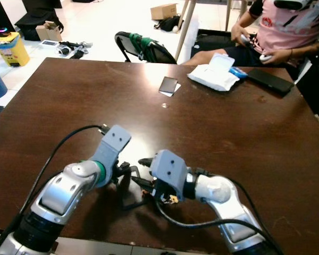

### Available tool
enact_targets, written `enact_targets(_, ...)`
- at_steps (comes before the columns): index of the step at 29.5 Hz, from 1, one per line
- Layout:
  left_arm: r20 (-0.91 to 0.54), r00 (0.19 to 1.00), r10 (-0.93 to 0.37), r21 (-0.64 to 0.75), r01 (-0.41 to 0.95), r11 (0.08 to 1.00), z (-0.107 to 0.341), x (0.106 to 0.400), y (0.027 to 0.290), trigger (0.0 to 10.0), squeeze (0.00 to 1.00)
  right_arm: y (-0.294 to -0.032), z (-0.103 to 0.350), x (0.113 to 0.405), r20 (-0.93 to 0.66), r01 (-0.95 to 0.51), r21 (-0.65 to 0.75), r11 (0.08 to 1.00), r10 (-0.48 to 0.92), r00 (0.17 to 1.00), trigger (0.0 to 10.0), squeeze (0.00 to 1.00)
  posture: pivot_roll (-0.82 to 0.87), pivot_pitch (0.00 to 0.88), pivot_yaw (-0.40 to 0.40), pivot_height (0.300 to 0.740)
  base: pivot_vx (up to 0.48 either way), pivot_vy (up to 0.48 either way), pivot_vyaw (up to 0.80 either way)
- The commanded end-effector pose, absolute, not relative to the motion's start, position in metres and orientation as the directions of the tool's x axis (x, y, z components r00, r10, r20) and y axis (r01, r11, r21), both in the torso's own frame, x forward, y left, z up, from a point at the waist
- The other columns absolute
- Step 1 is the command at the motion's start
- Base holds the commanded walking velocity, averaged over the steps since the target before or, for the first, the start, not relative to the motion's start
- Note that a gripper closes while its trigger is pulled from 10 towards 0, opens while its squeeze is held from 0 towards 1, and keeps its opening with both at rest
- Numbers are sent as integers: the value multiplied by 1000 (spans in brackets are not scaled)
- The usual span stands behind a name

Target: Hang keys on a hook

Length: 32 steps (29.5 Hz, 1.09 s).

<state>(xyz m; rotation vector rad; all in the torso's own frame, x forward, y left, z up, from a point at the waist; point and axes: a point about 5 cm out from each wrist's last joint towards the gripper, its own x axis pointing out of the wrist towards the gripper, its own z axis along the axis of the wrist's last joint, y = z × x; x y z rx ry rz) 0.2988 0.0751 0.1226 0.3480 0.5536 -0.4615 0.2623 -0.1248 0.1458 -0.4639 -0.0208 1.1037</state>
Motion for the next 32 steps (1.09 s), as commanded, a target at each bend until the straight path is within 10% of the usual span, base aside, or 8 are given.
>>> enact_targets(1,-601,737,-311,186,507,842,115,294,79,10000,0,-125,147,262,-212,-858,-367,358,866,452,10000,0,107,0,130,740,0,0,0)
enact_targets(7,-603,737,-305,195,507,840,114,294,80,9569,0,-125,148,262,-211,-860,-362,361,867,452,10000,0,107,3,128,740,0,0,0)
enact_targets(8,-602,738,-303,198,506,840,114,295,80,5373,0,-124,148,262,-210,-860,-360,362,867,453,10000,0,107,3,128,740,0,0,0)
enact_targets(11,-601,742,-296,203,500,842,114,295,81,3569,0,-123,147,261,-208,-861,-356,363,867,452,10000,0,109,3,128,740,0,0,0)
enact_targets(13,-600,746,-288,206,493,846,114,296,82,0,0,-123,147,261,-207,-862,-353,365,868,452,10000,0,109,3,128,740,0,0,0)
enact_targets(30,-563,780,-273,213,456,864,120,299,86,0,0,-122,147,261,-202,-862,-348,368,869,452,10000,0,112,7,129,740,0,0,0)
enact_targets(31,-515,809,-284,213,441,872,128,302,87,10000,0,-122,147,261,-202,-862,-347,368,869,452,10000,0,112,7,129,740,0,0,0)
enact_targets(32,-430,851,-302,210,420,883,144,306,87,10000,0,-121,147,261,-201,-862,-347,369,869,453,10000,0,113,7,126,740,0,0,0)
